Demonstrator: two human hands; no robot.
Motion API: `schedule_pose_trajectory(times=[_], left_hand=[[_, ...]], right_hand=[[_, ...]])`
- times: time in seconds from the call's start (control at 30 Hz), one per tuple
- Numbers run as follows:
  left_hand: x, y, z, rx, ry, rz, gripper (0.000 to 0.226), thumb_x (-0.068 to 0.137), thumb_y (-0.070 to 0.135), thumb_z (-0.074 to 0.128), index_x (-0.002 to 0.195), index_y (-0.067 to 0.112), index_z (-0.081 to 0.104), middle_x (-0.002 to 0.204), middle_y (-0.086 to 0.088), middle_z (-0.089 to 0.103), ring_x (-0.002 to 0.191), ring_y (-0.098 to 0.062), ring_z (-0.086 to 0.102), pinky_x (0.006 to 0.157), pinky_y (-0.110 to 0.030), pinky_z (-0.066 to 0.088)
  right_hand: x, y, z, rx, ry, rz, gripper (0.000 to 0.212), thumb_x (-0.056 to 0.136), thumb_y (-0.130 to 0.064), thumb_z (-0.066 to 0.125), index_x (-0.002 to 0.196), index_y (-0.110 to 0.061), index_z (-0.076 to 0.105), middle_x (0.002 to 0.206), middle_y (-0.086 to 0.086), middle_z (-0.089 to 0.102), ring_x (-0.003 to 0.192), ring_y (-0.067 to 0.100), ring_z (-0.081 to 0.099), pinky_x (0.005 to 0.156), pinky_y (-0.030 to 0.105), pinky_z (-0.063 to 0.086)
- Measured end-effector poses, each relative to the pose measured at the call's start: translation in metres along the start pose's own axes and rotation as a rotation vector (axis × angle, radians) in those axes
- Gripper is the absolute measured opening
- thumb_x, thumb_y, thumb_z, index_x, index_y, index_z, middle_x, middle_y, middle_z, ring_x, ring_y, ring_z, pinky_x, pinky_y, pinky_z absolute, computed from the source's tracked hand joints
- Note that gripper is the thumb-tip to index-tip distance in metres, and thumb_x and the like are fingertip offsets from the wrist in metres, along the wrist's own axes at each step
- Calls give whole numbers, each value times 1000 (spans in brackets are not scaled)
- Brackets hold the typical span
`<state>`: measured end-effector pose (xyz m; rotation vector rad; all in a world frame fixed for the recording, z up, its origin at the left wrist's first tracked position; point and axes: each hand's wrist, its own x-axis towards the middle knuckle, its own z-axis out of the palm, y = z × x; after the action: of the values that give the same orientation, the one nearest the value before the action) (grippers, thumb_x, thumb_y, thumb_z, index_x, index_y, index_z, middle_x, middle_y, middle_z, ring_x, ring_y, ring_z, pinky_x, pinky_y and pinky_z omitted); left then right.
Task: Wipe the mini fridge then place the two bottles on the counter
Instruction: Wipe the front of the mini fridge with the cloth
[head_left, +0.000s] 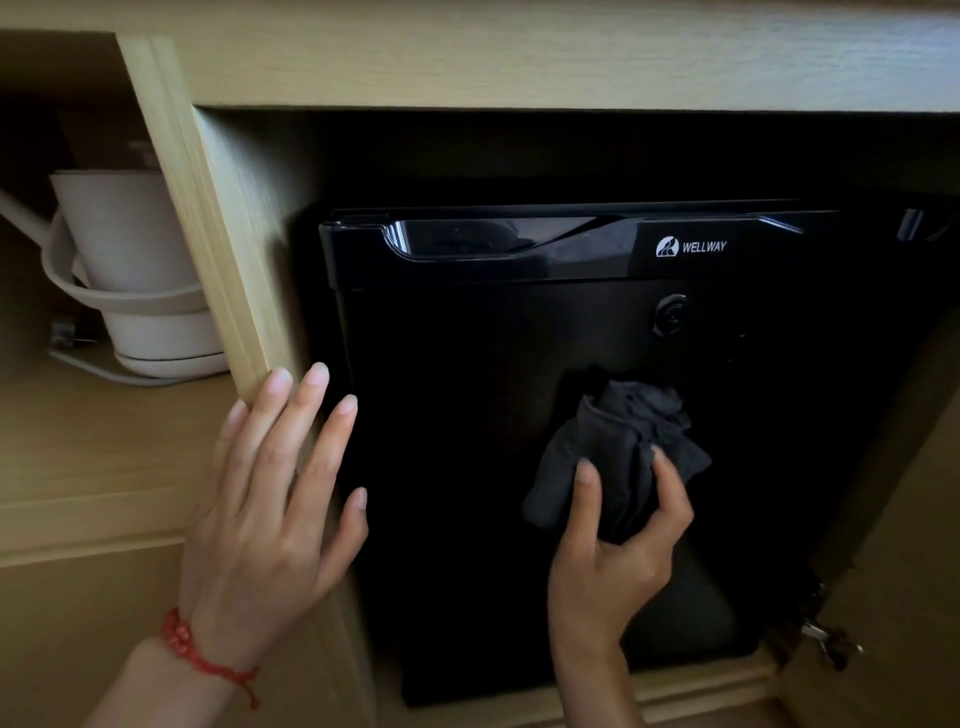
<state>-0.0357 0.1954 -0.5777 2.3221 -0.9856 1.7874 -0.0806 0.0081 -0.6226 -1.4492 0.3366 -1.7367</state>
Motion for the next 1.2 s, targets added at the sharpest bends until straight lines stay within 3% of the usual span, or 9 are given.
schedule_pose_trajectory(times=[0.07, 0.13, 0.23, 0.37, 0.47, 0.63, 0.73, 0.87, 1.2], left_hand=[[-4, 0, -1, -6, -11, 3, 50, 89, 21, 45, 134, -1, 40, 139, -23, 39, 134, -37, 30, 112, -48, 24], [-6, 0, -2, -29, -21, 19, 51, 89, 21, 45, 134, 0, 39, 140, -23, 38, 134, -37, 30, 111, -49, 25], [-5, -1, -2, -72, -7, 19, 49, 89, 21, 43, 134, 0, 40, 140, -24, 37, 134, -38, 29, 111, -48, 24], [1, 10, 3, -159, 43, -8, 49, 88, 21, 44, 133, 1, 41, 141, -23, 34, 136, -37, 27, 111, -50, 25], [7, 22, 7, -217, 71, -17, 49, 87, 20, 46, 131, 1, 42, 141, -23, 34, 135, -38, 28, 110, -52, 26], [11, 45, 18, -272, 74, -34, 49, 87, 20, 46, 131, 1, 43, 141, -23, 35, 134, -38, 29, 109, -51, 27], [9, 55, 26, -260, 14, -54, 56, 86, 23, 45, 137, 2, 35, 145, -22, 30, 138, -36, 23, 111, -49, 22], [6, 58, 36, -201, -35, -68, 64, 86, 27, 42, 142, 3, 26, 152, -19, 19, 141, -34, 17, 113, -49, 16], [7, 67, 37, -140, -70, -77, 69, 84, 29, 44, 143, 1, 23, 148, -29, 19, 139, -42, 15, 112, -52, 16]], right_hand=[[-16, 3, -7, 41, -2, 147, 56, 80, -61, 50, 117, -21, 42, 110, -11, 50, 106, -7, 51, 89, 3, 38], [-14, 4, -6, 55, 13, 217, 57, 74, -66, 52, 114, -26, 42, 108, -16, 51, 102, -3, 52, 87, 3, 39], [5, -1, -3, 52, 32, 146, 53, 74, -63, 55, 111, -26, 45, 106, -22, 49, 98, -14, 51, 85, 5, 40], [36, -7, -1, 25, 21, 36, 43, 75, -41, 65, 110, -26, 46, 104, -20, 50, 97, 3, 55, 86, 20, 47], [57, -7, -3, -39, -21, -77, 41, 76, -29, 67, 110, -22, 46, 103, -11, 53, 97, 5, 55, 86, 20, 47], [53, 15, -24, -116, -114, -150, 44, 76, -29, 66, 111, -16, 44, 102, -7, 49, 96, -1, 49, 86, 2, 38], [40, 36, -41, -124, -111, -14, 41, 74, -41, 59, 110, -28, 44, 106, -20, 46, 97, -8, 47, 85, 0, 36], [41, 46, -45, -102, -96, 41, 34, 73, -45, 59, 102, -44, 41, 104, -23, 47, 99, -21, 45, 84, 2, 37], [136, 8, -30, -61, -98, -146, 36, 81, -28, 66, 109, -22, 45, 101, -22, 48, 95, 1, 53, 83, 12, 43]])
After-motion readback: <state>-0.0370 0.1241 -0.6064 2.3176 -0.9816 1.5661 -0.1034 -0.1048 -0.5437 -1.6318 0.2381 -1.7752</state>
